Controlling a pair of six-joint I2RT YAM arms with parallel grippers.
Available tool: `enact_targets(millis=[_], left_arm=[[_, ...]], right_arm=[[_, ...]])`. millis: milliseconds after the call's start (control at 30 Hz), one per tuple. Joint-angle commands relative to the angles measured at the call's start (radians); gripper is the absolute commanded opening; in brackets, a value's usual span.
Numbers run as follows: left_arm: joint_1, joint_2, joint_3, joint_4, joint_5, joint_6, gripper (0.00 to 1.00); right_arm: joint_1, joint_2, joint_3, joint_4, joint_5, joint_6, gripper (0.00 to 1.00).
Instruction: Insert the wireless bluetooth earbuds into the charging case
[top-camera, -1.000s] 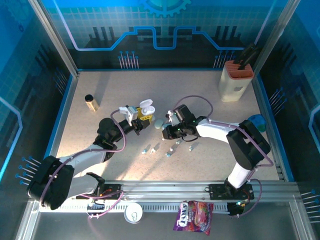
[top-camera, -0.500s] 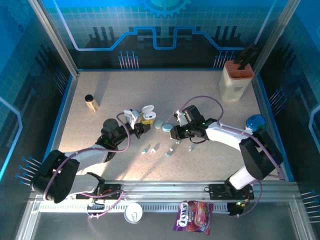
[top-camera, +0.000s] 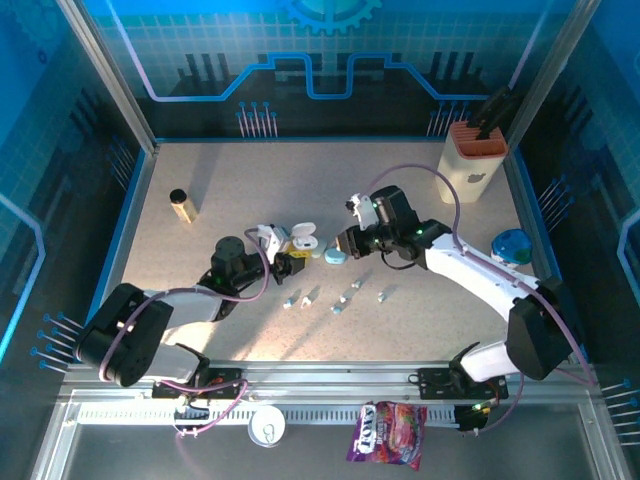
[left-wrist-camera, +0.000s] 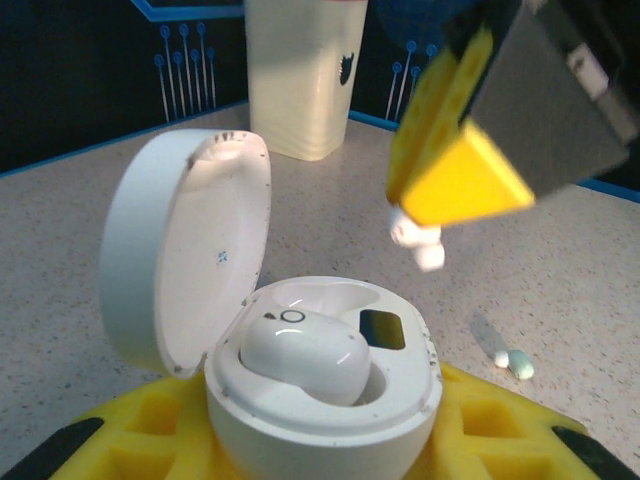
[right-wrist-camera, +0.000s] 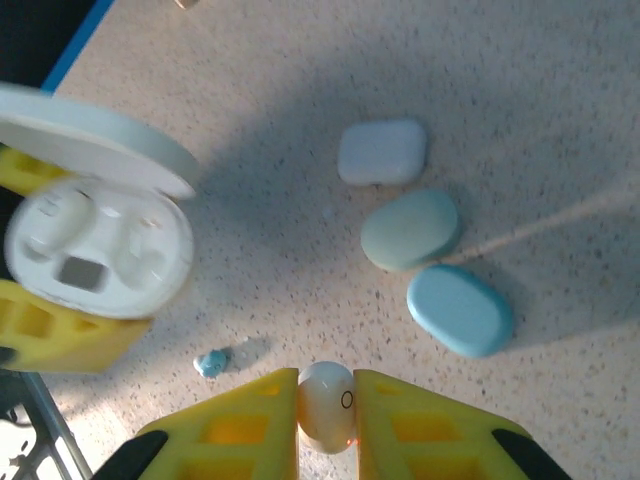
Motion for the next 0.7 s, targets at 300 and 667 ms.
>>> enact_targets(millis=[300, 667], left_arm=[[0.007, 0.026, 0.024, 0.014, 0.092, -0.001, 0.29], [0.007, 0.027, 0.036, 0.022, 0.123, -0.014, 0.29]], right_arm=[[0.058, 0.025, 0.140, -0.060, -0.020, -0.049, 0.18], [0.102, 0.087, 0.166, -0.032, -0.035, -0.036, 0.18]])
